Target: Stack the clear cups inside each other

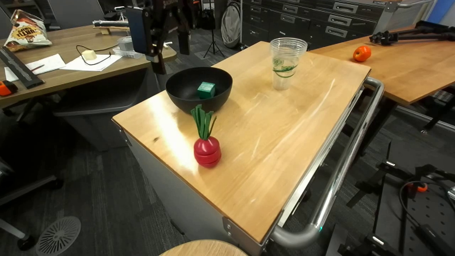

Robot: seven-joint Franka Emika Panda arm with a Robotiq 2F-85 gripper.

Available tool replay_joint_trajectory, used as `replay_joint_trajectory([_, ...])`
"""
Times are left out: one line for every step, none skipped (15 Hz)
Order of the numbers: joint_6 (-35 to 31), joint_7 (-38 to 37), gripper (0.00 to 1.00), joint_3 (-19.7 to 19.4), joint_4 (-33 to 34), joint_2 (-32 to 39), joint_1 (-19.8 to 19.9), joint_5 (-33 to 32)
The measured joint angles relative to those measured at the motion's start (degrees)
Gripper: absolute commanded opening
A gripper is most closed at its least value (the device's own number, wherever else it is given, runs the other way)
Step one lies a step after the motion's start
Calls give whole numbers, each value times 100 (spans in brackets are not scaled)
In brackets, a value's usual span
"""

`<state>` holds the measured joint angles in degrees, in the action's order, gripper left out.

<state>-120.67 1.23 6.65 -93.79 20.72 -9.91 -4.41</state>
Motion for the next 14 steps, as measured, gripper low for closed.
replay_joint_trajectory([-275, -245, 100, -51, -78, 26, -9, -155])
replay_joint_trajectory([-525, -504, 100, -116, -149, 49, -22, -328])
replay_joint_trajectory([-733, -768, 100, -189, -206, 66, -36, -500])
replay_joint_trajectory([-914, -1055, 100, -271, -255, 69, -56, -684])
replay_joint_trajectory([-1048, -1337, 100, -358, -288, 69, -79, -869])
replay_joint_trajectory([-1159, -1643, 100, -456, -305, 69, -113, -1076])
replay_joint_trajectory([-1235, -1968, 100, -566, -315, 69, -160, -1310])
replay_joint_trajectory([-1266, -2313, 100, -683, -322, 70, -218, -1570])
replay_joint_trajectory([-1268, -2671, 100, -801, -325, 75, -285, -1835])
replay_joint_trajectory([-1266, -3046, 100, -920, -327, 90, -357, -2112])
replay_joint_trajectory([-1242, -3440, 100, -1037, -328, 118, -436, -2397])
replay_joint_trajectory([-1193, -3802, 100, -1139, -327, 154, -507, -2646])
replay_joint_trajectory([-1067, -4168, 100, -1224, -325, 200, -574, -2876])
replay_joint_trajectory([-858, -4493, 100, -1274, -314, 251, -624, -3044])
